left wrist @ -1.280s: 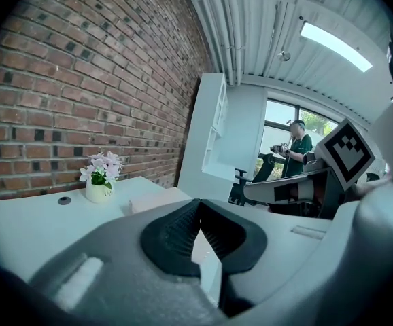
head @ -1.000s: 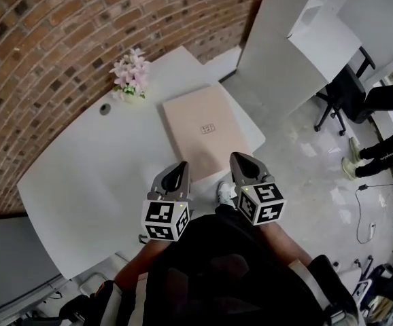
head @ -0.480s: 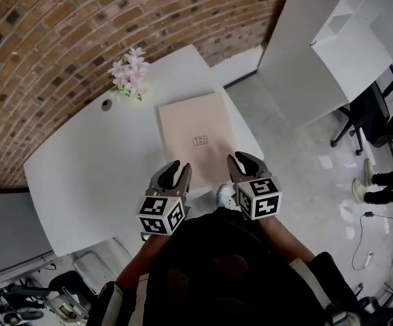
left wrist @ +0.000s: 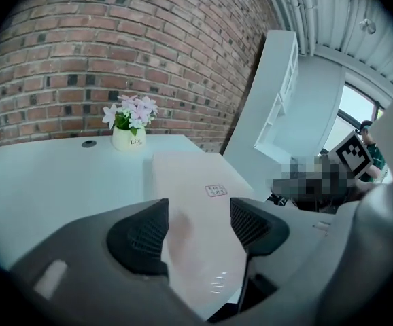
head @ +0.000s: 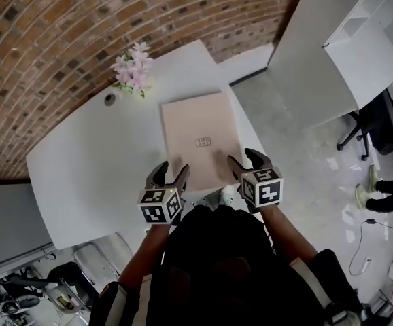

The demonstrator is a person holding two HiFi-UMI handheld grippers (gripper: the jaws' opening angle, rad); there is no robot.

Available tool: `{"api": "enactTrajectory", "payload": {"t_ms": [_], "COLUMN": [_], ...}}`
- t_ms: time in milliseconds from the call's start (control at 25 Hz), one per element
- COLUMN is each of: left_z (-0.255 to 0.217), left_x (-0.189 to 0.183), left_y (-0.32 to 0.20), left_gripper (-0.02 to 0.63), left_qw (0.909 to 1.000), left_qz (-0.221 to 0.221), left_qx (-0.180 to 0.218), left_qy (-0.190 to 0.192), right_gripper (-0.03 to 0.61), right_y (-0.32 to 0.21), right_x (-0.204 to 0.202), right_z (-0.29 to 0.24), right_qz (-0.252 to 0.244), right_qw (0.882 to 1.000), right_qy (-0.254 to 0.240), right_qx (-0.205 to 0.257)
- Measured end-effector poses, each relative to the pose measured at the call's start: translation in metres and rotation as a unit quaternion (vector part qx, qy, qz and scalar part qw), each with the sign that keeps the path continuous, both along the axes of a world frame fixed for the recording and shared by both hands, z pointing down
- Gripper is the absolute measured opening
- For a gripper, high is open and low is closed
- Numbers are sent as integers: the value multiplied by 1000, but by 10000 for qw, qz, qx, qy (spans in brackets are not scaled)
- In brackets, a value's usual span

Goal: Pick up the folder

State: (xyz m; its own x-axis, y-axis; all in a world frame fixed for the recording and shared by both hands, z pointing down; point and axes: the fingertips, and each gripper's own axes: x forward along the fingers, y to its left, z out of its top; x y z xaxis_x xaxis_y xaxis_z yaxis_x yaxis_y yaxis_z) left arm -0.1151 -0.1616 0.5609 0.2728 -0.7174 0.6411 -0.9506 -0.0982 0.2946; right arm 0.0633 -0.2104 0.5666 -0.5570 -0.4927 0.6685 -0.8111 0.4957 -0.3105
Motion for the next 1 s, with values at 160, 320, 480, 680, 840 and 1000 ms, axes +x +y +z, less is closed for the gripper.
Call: {"api": "enactTrajectory", "payload": {"t_ms": [160, 320, 480, 680, 840, 1000], "left_z": [25, 46, 58, 68, 73, 76], "left_x": [-12, -10, -8, -8, -5, -7], "left_y": [-6, -8, -6, -9, -8, -8], "left_gripper": [334, 356, 357, 357, 357, 374], "left_qw": [9994, 9977, 9959, 9952, 9943, 9936], "left_qz": [6, 71, 80, 82, 109, 69], "left_qx": [-341, -650, -837, -909, -984, -1003], "left_qy": [-37, 192, 339, 360, 401, 508], "right_gripper": [264, 296, 327, 347, 367, 387], "right_y": [1, 0, 5, 8, 12, 13], "right_x": [-2, -1, -3, -8, -10, -10], "right_z": [13, 31, 43, 57, 63, 69], "right_qz": [23, 113, 11, -80, -139, -269], "right_qw": [9997, 9985, 9971, 9956, 9952, 9944], "right_qy": [47, 19, 96, 76, 76, 91], "right_qx": [-242, -540, -758, -935, -964, -1016]}}
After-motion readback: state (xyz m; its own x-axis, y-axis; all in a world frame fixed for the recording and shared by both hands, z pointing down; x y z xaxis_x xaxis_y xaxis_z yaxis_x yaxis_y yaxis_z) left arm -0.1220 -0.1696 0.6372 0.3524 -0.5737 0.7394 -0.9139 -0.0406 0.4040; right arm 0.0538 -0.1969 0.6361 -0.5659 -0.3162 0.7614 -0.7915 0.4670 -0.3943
